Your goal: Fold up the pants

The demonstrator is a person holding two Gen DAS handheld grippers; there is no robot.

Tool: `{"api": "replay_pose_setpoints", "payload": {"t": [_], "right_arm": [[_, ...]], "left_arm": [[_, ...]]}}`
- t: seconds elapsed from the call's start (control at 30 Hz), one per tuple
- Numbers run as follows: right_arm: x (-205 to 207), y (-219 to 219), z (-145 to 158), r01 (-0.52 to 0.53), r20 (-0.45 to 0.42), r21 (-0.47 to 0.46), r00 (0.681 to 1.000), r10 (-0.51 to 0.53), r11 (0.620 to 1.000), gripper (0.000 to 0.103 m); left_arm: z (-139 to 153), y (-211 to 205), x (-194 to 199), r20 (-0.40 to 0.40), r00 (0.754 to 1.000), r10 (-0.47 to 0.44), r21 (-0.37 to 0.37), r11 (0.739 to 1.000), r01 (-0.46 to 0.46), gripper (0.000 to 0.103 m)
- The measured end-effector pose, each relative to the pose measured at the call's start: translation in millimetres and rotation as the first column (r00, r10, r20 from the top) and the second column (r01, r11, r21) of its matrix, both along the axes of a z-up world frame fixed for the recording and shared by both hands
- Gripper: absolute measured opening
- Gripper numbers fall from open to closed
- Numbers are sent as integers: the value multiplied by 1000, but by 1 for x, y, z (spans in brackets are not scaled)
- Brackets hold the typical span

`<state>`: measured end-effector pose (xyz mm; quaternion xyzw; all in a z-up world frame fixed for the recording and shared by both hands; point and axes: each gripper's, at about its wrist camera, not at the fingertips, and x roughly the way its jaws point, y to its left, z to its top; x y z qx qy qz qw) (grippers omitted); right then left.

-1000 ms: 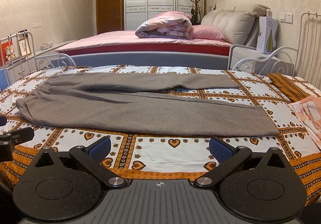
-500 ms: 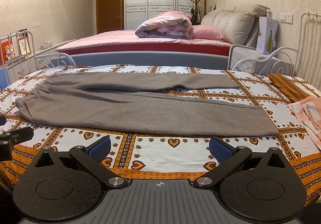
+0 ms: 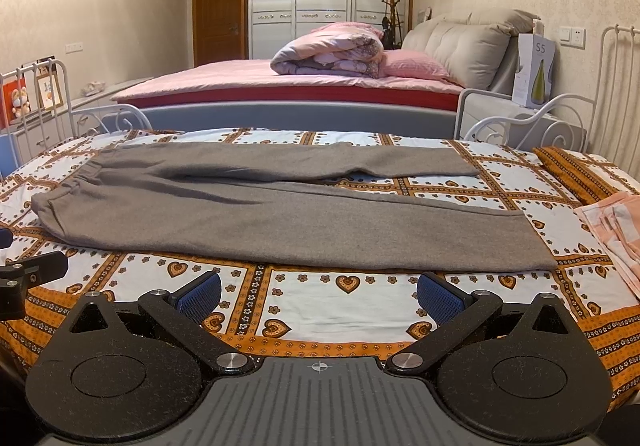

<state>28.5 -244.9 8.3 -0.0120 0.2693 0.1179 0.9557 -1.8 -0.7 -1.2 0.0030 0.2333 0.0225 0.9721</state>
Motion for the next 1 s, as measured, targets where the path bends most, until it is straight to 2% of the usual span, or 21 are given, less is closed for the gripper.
{"api": "replay_pose_setpoints", "payload": {"t": [1.0], "right_arm": [[0,-2,1,8,10,4,1000,-8,1000,103]], "left_arm": [[0,0,1,1,1000,3,3,1000,-3,97]]}}
